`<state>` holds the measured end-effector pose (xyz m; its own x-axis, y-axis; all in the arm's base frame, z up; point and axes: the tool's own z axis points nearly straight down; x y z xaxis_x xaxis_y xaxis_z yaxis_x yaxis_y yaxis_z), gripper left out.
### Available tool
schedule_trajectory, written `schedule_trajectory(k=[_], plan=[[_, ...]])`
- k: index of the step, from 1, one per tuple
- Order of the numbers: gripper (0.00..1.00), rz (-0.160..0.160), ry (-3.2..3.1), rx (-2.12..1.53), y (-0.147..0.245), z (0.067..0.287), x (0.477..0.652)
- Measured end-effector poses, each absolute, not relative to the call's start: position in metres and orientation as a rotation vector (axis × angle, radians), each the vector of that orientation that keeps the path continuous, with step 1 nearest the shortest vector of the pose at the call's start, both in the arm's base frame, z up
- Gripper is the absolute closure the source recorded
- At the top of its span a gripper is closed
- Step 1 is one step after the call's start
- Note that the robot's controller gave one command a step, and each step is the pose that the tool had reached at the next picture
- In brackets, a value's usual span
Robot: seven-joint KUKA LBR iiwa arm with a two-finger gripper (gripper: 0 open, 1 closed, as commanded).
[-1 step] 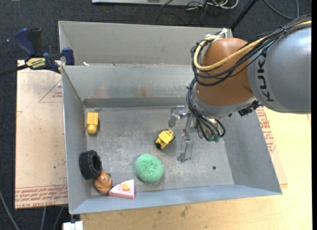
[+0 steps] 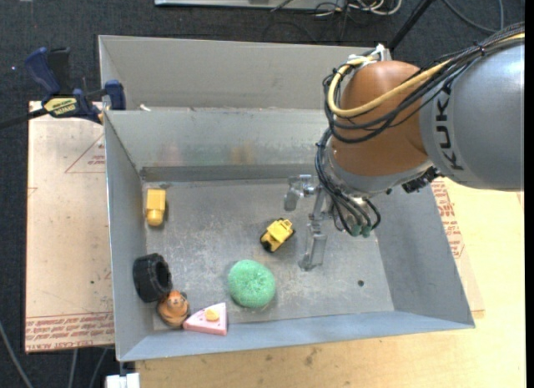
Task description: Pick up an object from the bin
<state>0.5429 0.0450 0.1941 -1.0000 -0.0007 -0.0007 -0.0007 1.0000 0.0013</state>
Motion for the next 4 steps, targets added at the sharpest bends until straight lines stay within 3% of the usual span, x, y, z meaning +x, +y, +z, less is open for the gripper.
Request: schedule_trajectory(k=[1,2,3,4], plan=[[0.0,0.002,3.134,-0.044,0.039,0.133,0.563],[0.0,0.003,3.14,-0.043,0.037,0.084,0.566],[0.0,0.002,3.128,-0.181,0.041,0.13,0.587],[0.0,0.003,3.138,0.056,0.042,0.081,0.576]])
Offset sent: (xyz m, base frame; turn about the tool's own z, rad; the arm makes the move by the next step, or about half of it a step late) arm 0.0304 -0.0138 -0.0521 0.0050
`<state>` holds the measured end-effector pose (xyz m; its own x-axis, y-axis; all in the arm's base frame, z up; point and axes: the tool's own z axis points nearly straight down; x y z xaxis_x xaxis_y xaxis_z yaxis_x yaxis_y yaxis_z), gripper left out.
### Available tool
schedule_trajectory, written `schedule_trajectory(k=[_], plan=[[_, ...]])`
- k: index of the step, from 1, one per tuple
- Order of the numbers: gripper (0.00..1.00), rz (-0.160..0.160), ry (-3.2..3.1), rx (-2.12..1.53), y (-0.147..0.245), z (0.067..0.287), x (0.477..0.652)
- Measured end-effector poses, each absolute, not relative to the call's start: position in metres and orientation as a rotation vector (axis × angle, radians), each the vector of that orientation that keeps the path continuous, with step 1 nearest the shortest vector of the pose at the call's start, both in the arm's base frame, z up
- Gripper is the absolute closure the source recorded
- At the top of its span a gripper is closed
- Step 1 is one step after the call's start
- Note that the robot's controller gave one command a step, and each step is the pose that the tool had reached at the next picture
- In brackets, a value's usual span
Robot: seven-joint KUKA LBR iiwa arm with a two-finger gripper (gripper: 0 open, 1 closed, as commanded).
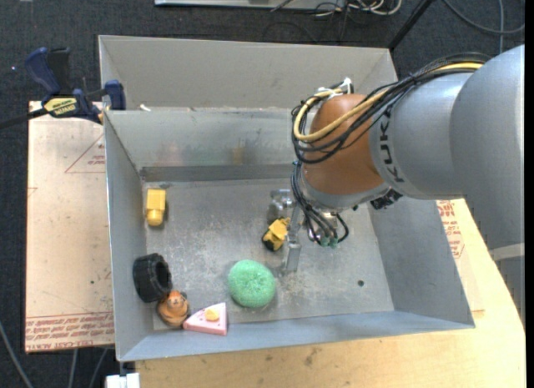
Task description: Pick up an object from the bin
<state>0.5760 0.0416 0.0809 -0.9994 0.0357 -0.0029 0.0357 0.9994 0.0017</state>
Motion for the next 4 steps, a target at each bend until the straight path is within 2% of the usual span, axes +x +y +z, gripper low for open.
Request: schedule_trajectory(k=[1,3,4], plan=[[1.0,0.002,3.132,-0.145,0.039,0.071,0.586],[1.0,0.002,3.14,-0.145,0.039,0.076,0.584],[1.0,0.002,3.147,-0.145,0.039,0.098,0.582]])
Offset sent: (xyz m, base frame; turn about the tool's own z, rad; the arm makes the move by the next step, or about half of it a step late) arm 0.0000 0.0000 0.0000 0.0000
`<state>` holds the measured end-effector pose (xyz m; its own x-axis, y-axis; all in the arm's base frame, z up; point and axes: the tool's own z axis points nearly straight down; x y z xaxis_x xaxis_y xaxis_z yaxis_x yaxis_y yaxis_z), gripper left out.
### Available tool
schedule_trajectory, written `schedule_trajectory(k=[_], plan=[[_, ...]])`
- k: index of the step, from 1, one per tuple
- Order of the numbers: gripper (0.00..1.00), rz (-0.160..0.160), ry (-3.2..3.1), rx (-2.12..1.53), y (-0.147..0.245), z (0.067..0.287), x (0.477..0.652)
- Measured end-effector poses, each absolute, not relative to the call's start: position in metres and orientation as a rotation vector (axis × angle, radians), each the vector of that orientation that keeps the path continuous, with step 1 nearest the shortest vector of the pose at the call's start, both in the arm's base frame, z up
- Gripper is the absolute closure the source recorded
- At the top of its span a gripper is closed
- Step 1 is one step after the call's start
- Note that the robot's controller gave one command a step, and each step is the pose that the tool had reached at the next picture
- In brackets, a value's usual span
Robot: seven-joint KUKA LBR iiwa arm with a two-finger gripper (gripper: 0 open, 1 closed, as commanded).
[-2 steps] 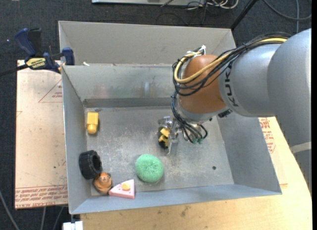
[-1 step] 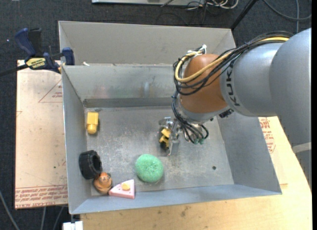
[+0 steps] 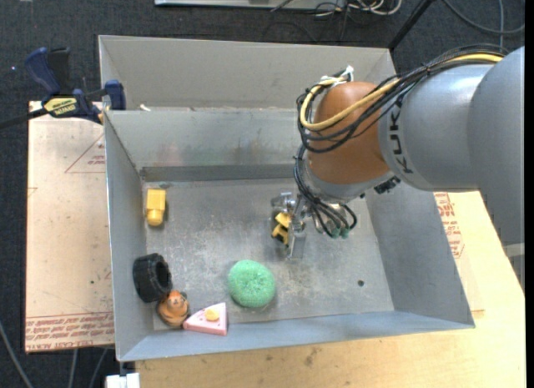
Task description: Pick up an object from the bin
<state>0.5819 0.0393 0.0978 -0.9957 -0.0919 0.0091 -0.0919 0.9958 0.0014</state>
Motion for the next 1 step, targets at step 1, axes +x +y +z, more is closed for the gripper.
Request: schedule_trajectory(k=[1], plan=[[1.0,-0.002,-3.137,0.145,0.0396,0.1212,0.584]])
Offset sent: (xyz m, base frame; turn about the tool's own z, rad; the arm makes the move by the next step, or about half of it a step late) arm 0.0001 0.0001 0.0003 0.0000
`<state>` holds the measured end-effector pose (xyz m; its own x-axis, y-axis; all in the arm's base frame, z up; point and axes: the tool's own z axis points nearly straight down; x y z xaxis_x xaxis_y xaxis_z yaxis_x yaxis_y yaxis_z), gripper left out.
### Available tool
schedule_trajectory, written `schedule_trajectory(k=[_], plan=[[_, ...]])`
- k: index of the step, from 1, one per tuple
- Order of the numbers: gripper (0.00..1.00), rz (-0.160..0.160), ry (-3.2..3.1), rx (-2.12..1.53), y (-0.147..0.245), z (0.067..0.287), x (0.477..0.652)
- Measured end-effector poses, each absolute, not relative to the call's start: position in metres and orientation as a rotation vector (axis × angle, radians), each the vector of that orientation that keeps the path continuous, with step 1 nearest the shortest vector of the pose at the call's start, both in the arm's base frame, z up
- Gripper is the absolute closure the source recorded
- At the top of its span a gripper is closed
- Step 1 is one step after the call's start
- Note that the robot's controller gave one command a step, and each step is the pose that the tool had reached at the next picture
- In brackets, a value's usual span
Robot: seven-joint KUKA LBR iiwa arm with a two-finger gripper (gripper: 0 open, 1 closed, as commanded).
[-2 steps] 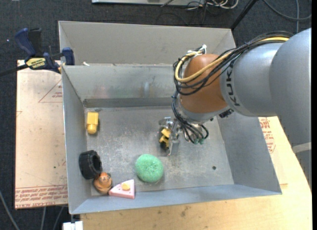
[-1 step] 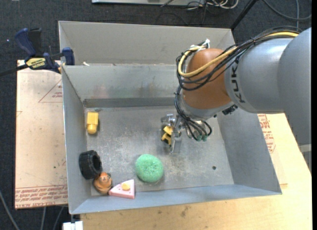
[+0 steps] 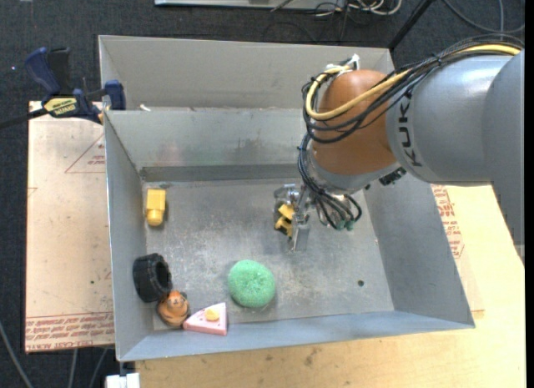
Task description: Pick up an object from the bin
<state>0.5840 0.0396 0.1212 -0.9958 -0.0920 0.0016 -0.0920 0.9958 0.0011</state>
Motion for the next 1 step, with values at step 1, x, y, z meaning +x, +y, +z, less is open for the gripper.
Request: schedule_trajectory(k=[1], plan=[[1.0,-0.001,-3.145,0.145,0.0397,0.1365,0.586]])
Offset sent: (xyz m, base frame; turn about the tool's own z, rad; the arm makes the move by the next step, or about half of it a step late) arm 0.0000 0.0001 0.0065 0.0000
